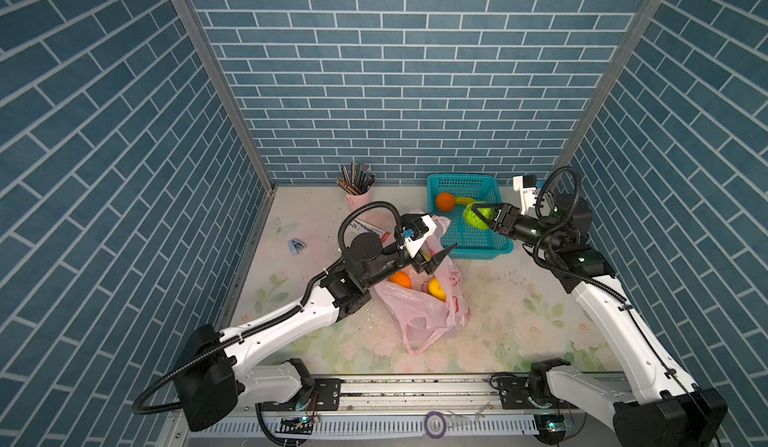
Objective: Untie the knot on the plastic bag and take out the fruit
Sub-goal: 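Take the green apple with the right gripper and drop it in the basket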
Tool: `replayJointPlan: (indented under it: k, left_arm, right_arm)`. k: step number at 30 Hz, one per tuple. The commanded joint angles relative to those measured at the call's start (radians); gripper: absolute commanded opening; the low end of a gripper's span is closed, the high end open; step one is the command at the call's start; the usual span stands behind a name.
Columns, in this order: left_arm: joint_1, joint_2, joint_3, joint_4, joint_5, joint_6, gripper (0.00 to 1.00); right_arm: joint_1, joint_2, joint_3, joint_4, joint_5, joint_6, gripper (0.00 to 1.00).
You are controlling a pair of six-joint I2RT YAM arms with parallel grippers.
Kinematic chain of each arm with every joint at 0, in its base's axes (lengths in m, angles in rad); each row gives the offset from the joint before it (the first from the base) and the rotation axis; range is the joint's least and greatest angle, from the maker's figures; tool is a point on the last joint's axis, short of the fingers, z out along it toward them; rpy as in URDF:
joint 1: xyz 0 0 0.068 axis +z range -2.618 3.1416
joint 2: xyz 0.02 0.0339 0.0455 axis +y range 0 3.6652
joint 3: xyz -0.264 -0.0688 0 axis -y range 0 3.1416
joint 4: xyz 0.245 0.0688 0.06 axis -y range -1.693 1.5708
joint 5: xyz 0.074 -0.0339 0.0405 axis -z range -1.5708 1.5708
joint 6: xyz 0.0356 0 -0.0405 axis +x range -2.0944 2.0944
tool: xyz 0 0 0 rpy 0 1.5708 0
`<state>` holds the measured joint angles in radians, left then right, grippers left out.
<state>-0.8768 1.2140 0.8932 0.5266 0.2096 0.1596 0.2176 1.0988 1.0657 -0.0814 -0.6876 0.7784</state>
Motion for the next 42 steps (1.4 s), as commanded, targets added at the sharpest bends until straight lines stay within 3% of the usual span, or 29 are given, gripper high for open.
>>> replayJointPlan:
  k: [1,7,13,22,32,37,42]
  left_arm:
    - [-0.001,-0.061,-0.023,-0.062,-0.05,-0.079,0.87]
    - [0.0,-0.1,0.061,-0.433,-0.149,-0.236,0.87]
    - [-0.003,-0.099,0.102,-0.609,-0.169,-0.292,0.87]
    - [-0.002,-0.094,0.111,-0.657,-0.215,-0.323,0.87]
    - [-0.002,-0.103,0.082,-0.65,-0.231,-0.362,0.87]
    - [-0.002,-0.099,0.084,-0.668,-0.253,-0.355,0.87]
    - [-0.002,-0.08,0.109,-0.692,-0.279,-0.343,0.87]
  right_arm:
    - [-0.051,0.068,0.031,0.045,0.056,-0.028,0.49]
    - [-0.108,0.271,0.138,0.084,0.096,-0.072,0.49]
    - [-0.125,0.534,0.312,0.01,0.149,-0.146,0.49]
    - [-0.139,0.93,0.6,-0.105,0.119,-0.167,0.52]
    - [-0.117,1.215,0.84,-0.206,0.268,-0.182,0.52]
    - [-0.104,1.304,0.915,-0.227,0.268,-0.159,0.55]
    - [-0.098,1.317,0.939,-0.237,0.279,-0.154,0.67]
